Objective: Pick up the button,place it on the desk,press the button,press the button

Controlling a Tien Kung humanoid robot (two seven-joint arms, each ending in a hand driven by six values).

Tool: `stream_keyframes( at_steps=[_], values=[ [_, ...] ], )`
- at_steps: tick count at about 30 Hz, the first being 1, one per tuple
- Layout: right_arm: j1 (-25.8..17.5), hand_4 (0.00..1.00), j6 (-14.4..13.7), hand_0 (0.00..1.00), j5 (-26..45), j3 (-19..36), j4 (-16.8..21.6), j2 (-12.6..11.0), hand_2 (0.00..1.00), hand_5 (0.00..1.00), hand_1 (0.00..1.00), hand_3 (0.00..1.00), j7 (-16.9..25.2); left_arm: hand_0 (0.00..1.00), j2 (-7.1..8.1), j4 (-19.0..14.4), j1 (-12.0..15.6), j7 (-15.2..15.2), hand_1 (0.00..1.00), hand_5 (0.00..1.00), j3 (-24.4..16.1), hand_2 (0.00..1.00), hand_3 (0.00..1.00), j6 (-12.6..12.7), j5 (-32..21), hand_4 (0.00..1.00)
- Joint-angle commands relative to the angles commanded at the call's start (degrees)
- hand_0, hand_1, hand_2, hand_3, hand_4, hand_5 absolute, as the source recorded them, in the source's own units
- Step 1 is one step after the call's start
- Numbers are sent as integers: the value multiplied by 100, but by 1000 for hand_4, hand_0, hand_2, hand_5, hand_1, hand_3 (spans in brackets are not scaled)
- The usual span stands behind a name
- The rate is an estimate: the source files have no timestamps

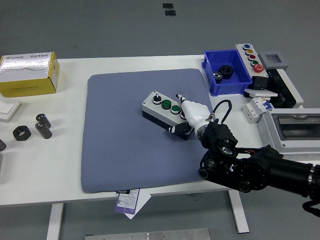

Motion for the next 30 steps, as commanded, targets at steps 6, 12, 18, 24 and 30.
stream_keyframes(
  at_steps=[6, 12, 18, 24, 30],
  values=[
    [-3, 598, 17, 454, -37, -61, -13, 16, 496, 36, 554, 830, -5, 726, 1, 5, -6, -35, 705, 223, 82, 626, 622, -7, -81, 723],
    [-16, 558, 4, 456, -233, 13, 33, -8, 464, 40, 529, 637, -5, 726, -2, 14, -2, -112, 704, 222, 264, 626, 622, -20, -266, 723],
    [-47, 533, 20, 478, -136, 216, 299, -189, 451, 2, 520, 549, 329, 727, -4, 19, 2, -148, 704, 223, 341, 626, 622, -25, -351, 723],
    [66, 404, 385, 490, 354, 578, 1064, -845, 419, 2, 504, 424, 1328, 727, -4, 20, 13, -149, 704, 223, 340, 626, 622, -20, -375, 723],
    [264, 371, 1090, 507, 922, 545, 1981, -1585, 416, 2, 500, 405, 2258, 727, 3, 24, 9, -158, 704, 223, 348, 627, 622, -19, -395, 723]
  ],
)
